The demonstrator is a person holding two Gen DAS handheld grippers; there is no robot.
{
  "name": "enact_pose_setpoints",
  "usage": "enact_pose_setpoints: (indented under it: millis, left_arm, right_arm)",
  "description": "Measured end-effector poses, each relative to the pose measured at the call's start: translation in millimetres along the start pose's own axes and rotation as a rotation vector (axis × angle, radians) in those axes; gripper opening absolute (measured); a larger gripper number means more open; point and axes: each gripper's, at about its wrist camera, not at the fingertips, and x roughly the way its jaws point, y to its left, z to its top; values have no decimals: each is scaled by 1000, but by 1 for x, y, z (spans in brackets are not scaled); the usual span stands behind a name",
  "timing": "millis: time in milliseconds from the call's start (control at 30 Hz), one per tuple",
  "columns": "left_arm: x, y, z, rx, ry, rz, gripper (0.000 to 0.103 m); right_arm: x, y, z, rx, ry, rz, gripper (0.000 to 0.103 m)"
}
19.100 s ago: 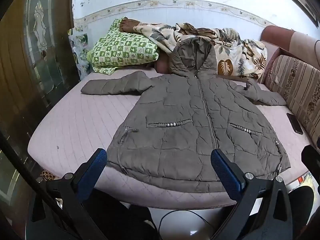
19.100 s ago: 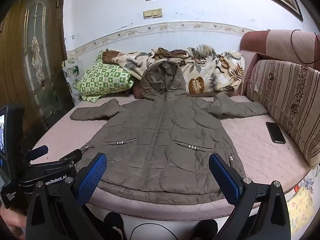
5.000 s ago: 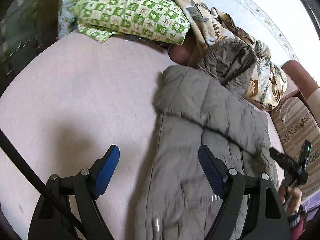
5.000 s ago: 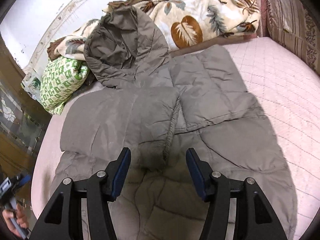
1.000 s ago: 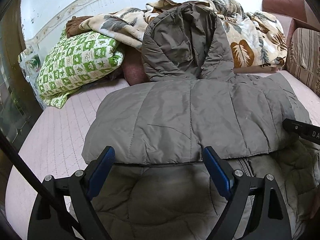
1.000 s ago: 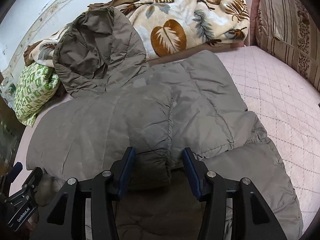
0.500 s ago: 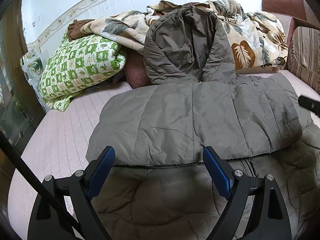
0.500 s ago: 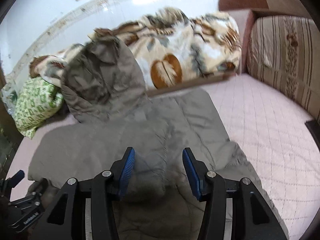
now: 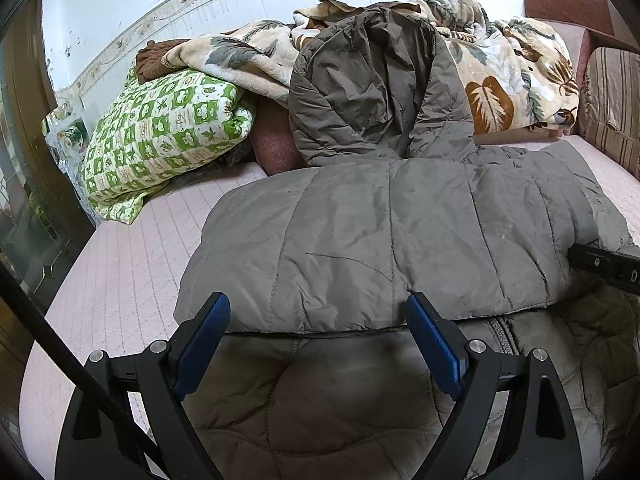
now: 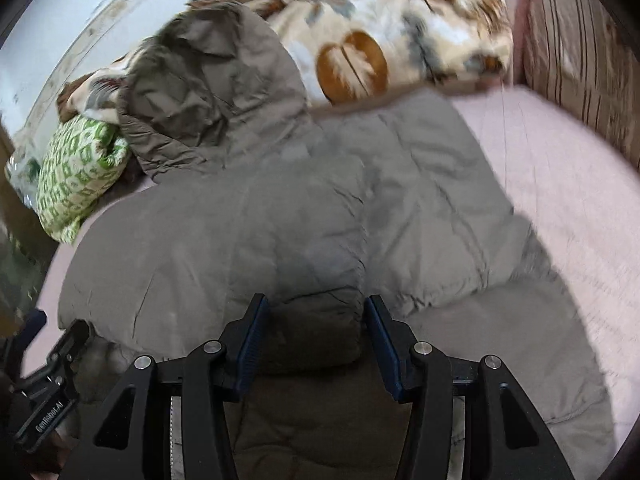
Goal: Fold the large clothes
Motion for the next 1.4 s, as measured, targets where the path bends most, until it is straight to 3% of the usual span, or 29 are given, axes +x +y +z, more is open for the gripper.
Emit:
enact_pose_setpoints:
  millis: [333,633,833,967,1167,1400]
  left_arm:
    - [-2,3,2,-7,-9,5,89]
    - [-15,9,5,-25,-23,-14,89]
    - [-27,24,10,-91,-18,-59,89]
    - [-34,39,13,-135,-23,-74,89]
    - [-45,76,18,-249,-33,-114,89]
    - [-41,112,15,-339,-23,-102,89]
  right_arm:
    - [-11,-1,3,2,-15,-8,54]
    - [-66,-4,-10,-21,-79,-46,54]
    - [-94,12,-54,21,-23,-7,54]
    - [-107,41,-63,-9,33,35,54]
    - [-148,85,-34,6,1,156,54]
    - [-169,138,54,-144,-78,81,54]
